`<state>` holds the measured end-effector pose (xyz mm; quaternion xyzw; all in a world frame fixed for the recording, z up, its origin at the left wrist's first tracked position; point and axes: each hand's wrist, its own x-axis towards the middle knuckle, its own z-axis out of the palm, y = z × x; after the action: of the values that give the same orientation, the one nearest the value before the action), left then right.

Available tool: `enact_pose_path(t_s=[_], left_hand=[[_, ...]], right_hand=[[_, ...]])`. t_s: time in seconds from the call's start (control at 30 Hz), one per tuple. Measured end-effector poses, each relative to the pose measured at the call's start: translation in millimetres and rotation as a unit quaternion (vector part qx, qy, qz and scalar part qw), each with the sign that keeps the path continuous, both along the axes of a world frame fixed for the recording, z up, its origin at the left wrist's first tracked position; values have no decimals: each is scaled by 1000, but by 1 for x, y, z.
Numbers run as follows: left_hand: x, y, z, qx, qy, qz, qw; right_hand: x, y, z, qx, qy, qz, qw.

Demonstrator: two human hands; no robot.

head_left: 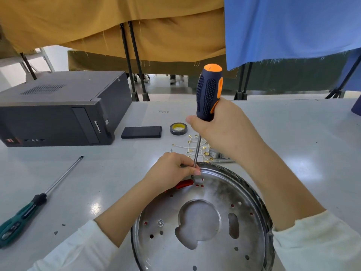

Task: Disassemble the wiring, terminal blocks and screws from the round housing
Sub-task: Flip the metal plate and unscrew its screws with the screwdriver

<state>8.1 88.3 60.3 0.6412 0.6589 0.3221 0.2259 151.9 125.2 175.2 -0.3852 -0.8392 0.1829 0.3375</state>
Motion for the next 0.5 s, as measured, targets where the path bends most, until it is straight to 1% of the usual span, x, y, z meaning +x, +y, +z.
enact_pose_path(t_s=[0.13,0.23,0.3,0.4,0.43,0.5], left_hand=[[0,1,2,-11,-18,5,1000],[-1,2,0,-7,-4,-7,1000],[-2,-1,0,-17,-13,-33,999],[-2,-1,2,-31,-35,-54,997],[-2,0,2,-30,-37,-48,998],[-2,1,2,-22,-35,-34,999]], right_hand=[[7,7,15,-113,-13,95,989],[14,14,22,-169,-15,130,977],[16,17,26,-190,-19,142,971],[18,18,25,-197,-16,138,971],[16,16,23,-182,-12,127,975],[10,12,13,-122,4,79,989]])
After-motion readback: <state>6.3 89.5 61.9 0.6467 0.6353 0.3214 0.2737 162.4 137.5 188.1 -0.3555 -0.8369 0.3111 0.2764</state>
